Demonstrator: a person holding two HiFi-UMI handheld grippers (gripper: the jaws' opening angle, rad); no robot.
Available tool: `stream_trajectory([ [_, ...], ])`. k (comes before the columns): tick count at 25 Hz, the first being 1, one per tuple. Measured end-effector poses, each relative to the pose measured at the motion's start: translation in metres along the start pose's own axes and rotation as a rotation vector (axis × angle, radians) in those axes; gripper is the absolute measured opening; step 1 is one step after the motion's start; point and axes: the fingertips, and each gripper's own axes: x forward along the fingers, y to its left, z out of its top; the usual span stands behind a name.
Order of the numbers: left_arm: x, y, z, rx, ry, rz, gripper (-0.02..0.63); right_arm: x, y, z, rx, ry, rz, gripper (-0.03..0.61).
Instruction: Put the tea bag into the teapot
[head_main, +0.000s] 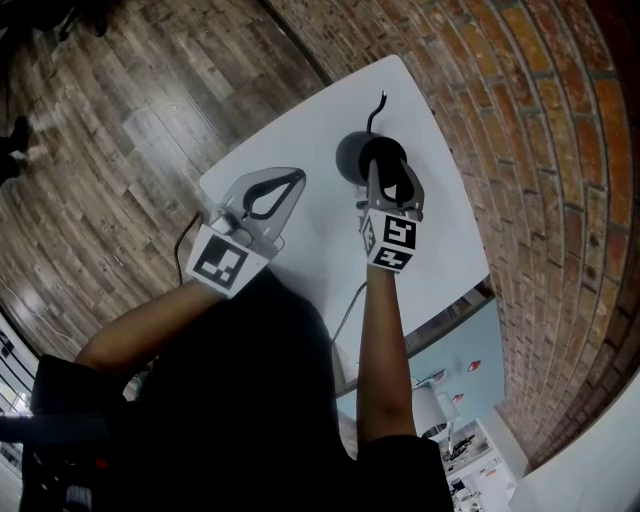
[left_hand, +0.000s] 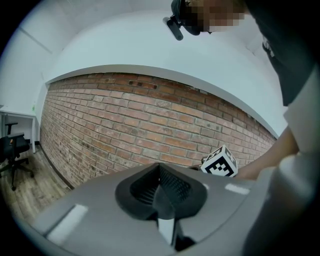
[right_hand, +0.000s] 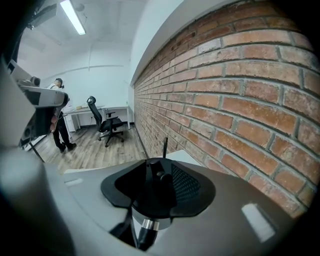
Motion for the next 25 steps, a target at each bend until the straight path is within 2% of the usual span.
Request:
stream_trajectory([
  [3,0.0,0.001,0.0,-0.026,0.001,0.007,0.0,0.005,0.001,-0.005,-0.006,0.017,0.001,0.16],
  [8,-0.001,-0.001,-0.008,-0.025,0.019,0.004,0.0,0.009,0.0,-0.008,-0.029,0.017,-0.013,0.158],
  [11,0.0,-0.001,-0.014,-0.036,0.029,0.002,0.0,0.008,-0.002,-0.008,-0.054,0.012,-0.034,0.123],
  [15,0.001,0.0,-0.017,-0.043,0.029,0.001,0.0,0.008,-0.001,-0.005,-0.074,0.001,-0.036,0.118],
  [25,0.003,-0.006,-0.008,-0.065,0.006,-0.003,0.0,0.005,-0.005,-0.007,-0.014,-0.005,-0.005,0.104],
])
